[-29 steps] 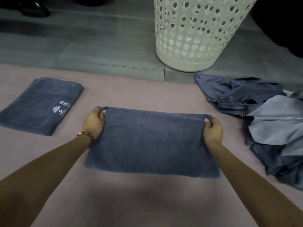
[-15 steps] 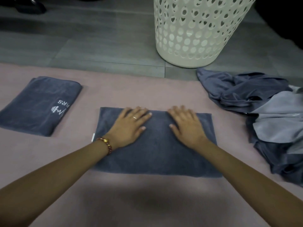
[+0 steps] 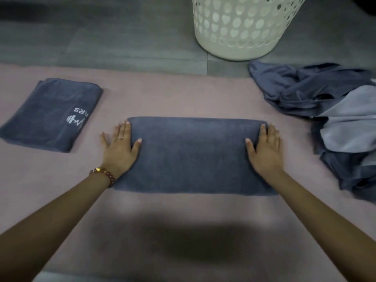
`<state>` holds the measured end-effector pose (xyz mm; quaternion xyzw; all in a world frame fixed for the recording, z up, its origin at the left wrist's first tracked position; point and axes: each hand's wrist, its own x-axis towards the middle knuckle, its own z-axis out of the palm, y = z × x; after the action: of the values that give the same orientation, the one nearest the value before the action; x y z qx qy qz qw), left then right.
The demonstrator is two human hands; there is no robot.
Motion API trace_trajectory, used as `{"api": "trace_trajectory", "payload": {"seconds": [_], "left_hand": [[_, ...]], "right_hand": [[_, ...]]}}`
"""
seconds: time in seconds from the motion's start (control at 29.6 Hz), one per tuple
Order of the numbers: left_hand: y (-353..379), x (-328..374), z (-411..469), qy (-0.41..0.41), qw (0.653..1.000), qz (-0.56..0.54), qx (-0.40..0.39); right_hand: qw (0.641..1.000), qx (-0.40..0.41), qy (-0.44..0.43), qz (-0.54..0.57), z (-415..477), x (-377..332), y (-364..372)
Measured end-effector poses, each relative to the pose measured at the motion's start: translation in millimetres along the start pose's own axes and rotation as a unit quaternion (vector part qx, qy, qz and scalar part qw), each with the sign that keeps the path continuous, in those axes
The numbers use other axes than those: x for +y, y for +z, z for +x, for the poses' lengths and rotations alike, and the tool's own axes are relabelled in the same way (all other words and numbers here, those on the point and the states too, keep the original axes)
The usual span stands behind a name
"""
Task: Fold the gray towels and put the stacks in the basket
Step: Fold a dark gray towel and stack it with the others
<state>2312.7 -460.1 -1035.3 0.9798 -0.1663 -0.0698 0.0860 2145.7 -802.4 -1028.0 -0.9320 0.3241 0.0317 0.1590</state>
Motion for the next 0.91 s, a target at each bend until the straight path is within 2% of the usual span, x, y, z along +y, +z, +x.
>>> {"api": "trace_trajectory", "payload": {"seconds": [0.07, 0.14, 0.17, 0.2, 0.3, 0.41, 0.51, 0.57, 0.61, 0.71, 0.85, 0.91], "left_hand": [[1.9, 9.0, -28.6, 0.089, 0.994, 0.024, 0.051], [6.9, 14.0, -56.6, 0.222, 0.971, 0.056, 0.067], [10.6, 11.5, -66.8, 0.271, 0.957, 0.079, 0.065], [12.9, 5.0, -73.4, 0.284, 0.953, 0.094, 0.057], [19.0, -19.5, -82.8, 0.200, 0.978, 0.043, 0.039], [21.3, -21.1, -88.4, 0.111, 0.984, -0.120, 0.075], [17.8, -4.3, -100.3, -0.075, 0.946, -0.282, 0.139], [15.6, 1.8, -108.7, -0.138, 0.923, -0.326, 0.150], [15.2, 2.1, -111.3, -0.144, 0.921, -0.333, 0.143], [11.1, -0.6, -113.3, -0.146, 0.929, -0.317, 0.122], [0.3, -5.4, -113.4, -0.111, 0.935, -0.312, 0.126], [-3.9, -6.4, -113.8, -0.086, 0.935, -0.317, 0.133]], "right_hand": [[0.991, 0.050, -0.118, -0.036, -28.8, -4.4, 4.1], [0.963, 0.028, -0.253, -0.084, -63.1, -1.7, 12.0], [0.950, 0.007, -0.291, -0.111, -76.7, 5.1, 15.4], [0.944, -0.005, -0.303, -0.126, -85.3, 15.5, 17.3], [0.967, 0.011, -0.234, -0.102, -95.8, 47.3, 12.4], [0.996, 0.012, -0.083, 0.037, -97.5, 61.9, 8.2], [0.979, 0.056, 0.003, 0.195, -97.3, 63.6, 1.2], [0.956, 0.056, 0.031, 0.288, -99.9, 61.3, -4.2], [0.943, 0.040, 0.045, 0.328, -101.2, 59.7, -6.3], [0.937, 0.015, 0.063, 0.342, -98.7, 55.0, -10.8], [0.937, 0.060, 0.049, 0.340, -93.8, 48.4, -21.6], [0.939, 0.052, 0.033, 0.340, -94.4, 44.1, -26.2]]}}
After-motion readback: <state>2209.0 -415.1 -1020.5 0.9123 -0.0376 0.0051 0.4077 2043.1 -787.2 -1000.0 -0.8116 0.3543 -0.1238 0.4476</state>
